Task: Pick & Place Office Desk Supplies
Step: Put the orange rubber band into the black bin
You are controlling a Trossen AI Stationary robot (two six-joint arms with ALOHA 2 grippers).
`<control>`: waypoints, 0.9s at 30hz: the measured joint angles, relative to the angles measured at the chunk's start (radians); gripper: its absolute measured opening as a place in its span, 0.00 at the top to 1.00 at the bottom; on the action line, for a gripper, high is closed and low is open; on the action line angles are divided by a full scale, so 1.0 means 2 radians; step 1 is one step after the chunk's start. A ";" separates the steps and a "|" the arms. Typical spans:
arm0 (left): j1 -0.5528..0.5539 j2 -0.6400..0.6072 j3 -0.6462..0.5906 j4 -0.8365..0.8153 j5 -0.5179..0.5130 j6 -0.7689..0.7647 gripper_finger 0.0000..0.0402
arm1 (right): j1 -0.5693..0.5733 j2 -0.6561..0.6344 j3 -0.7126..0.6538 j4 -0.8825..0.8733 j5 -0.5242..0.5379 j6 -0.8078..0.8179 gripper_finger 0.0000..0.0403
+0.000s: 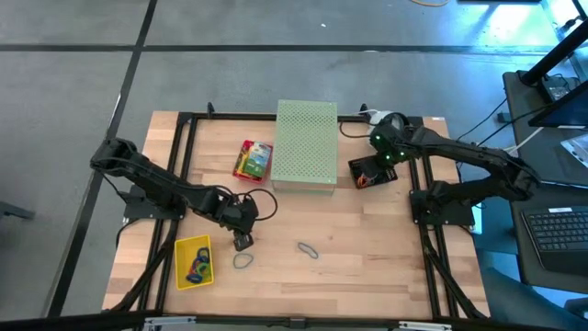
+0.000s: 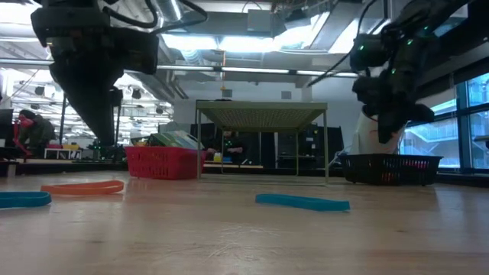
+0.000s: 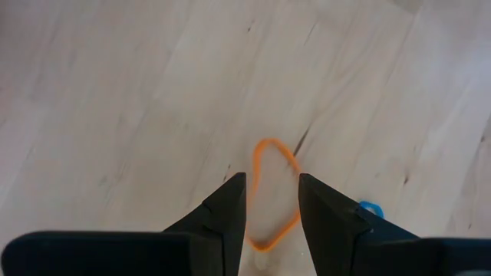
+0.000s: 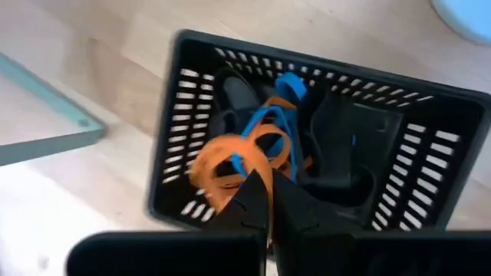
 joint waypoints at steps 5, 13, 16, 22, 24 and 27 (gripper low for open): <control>0.000 0.000 0.000 0.005 0.000 -0.009 0.71 | 0.000 0.039 0.000 0.023 0.006 -0.001 1.00; 0.000 0.000 0.000 0.005 0.015 -0.013 0.71 | 0.000 0.057 0.000 0.037 0.008 -0.020 0.98; 0.000 0.000 0.000 0.005 0.021 -0.014 0.71 | 0.000 0.057 0.000 0.036 0.005 -0.022 0.92; 0.000 0.000 0.000 0.005 0.025 -0.017 0.71 | 0.000 0.057 0.000 0.034 -0.024 -0.026 0.67; 0.000 0.000 0.000 0.005 0.026 -0.018 0.71 | 0.000 0.057 0.000 0.030 -0.026 -0.017 0.58; 0.000 0.000 0.000 0.006 0.028 -0.018 0.71 | 0.000 0.053 0.000 0.022 -0.026 -0.012 0.48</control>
